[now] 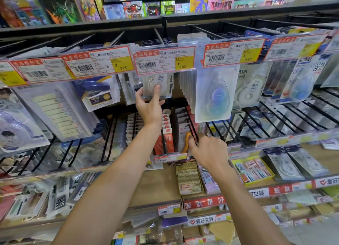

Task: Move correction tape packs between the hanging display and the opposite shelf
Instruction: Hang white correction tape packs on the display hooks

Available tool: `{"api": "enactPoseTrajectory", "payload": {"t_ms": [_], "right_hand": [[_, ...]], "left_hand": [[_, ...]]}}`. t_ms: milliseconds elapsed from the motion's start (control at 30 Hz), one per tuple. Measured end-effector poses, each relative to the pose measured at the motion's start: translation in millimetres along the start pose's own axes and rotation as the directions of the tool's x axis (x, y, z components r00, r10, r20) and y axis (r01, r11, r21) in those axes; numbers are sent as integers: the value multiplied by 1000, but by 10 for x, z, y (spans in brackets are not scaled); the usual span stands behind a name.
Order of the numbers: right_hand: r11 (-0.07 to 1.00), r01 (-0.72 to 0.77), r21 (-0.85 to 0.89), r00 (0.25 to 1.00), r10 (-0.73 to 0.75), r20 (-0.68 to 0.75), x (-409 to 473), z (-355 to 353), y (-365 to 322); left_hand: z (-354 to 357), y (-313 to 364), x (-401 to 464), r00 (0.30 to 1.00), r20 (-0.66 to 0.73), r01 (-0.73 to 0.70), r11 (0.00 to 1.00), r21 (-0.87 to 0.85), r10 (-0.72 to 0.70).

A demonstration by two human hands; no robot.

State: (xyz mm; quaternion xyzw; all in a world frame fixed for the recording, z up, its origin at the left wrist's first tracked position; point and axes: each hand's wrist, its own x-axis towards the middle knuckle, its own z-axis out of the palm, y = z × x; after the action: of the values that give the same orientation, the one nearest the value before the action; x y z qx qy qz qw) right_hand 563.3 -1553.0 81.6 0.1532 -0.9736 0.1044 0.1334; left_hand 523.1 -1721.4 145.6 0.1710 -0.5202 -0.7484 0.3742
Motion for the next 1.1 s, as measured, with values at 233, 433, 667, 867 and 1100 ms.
{"api": "enactPoseTrajectory", "payload": {"t_ms": [233,433,667,867,1100], "right_hand": [[1000,-8,-21,1000,9,30,-14,-39,-20],[999,-33,-2,997,33,75,-19,-76,-26],[994,92,52,991,-97,93,-92,-246,-46],[987,161,-26,981,-157,116,-86,-291,-22],[1000,17,-2,996,-16,88,-282,-193,21]], "left_hand": [[94,-47,168,998,28,54,999,10,-54],[115,-73,226,994,32,107,994,10,-107],[-30,-36,122,994,19,106,980,166,-111],[-438,91,-66,970,182,-14,710,704,-162],[-983,388,-682,853,503,-478,179,860,-137]]}}
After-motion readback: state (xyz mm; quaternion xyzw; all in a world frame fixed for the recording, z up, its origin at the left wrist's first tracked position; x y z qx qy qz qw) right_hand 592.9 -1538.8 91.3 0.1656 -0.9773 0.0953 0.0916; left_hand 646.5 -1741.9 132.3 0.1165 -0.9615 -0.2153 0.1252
